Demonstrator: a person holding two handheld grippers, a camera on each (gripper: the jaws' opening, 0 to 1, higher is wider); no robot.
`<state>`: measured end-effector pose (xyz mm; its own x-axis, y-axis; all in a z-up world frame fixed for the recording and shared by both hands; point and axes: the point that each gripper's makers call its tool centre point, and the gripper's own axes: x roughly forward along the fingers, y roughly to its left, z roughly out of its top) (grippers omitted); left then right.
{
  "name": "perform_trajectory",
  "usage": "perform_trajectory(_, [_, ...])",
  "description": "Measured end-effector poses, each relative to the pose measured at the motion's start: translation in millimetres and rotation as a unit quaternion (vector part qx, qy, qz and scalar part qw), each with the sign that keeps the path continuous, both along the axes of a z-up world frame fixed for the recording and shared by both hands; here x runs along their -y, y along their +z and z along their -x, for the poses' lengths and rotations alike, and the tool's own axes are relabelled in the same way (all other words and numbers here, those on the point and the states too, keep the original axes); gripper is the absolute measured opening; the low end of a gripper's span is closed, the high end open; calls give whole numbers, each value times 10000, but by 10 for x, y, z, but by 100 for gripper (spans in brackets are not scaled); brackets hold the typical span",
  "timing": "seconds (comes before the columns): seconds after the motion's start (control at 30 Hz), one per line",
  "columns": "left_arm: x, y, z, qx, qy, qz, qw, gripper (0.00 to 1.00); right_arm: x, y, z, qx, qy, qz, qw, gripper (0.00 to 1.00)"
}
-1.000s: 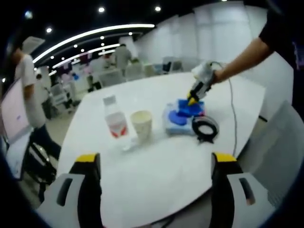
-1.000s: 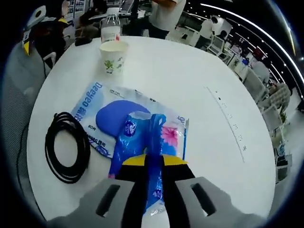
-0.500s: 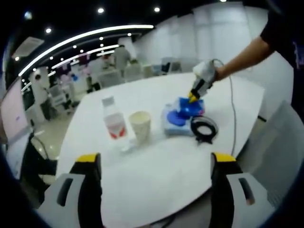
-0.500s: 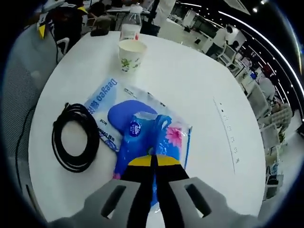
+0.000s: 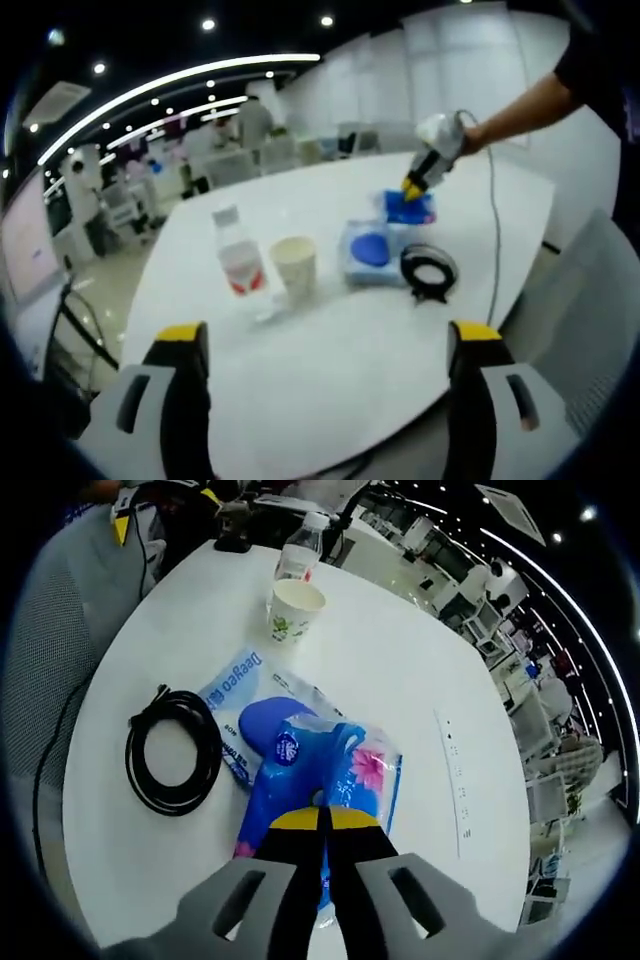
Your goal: Arrange the tabletop items into an orderly group along one side of the table until the central work area is clear of visible clutter.
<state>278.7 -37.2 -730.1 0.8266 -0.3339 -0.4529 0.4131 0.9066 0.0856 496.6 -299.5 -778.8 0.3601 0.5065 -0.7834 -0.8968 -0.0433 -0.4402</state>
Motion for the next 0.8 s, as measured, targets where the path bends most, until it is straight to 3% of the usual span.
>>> perform_trajectory(0.5, [-10,48,-37,89,28,73,9999,99,279,130,89,162,53,128,9998,1])
perform_trajectory(0.8, [4,55,-34,114,9,69,9999,99,510,60,168,162,9,301,9994,1])
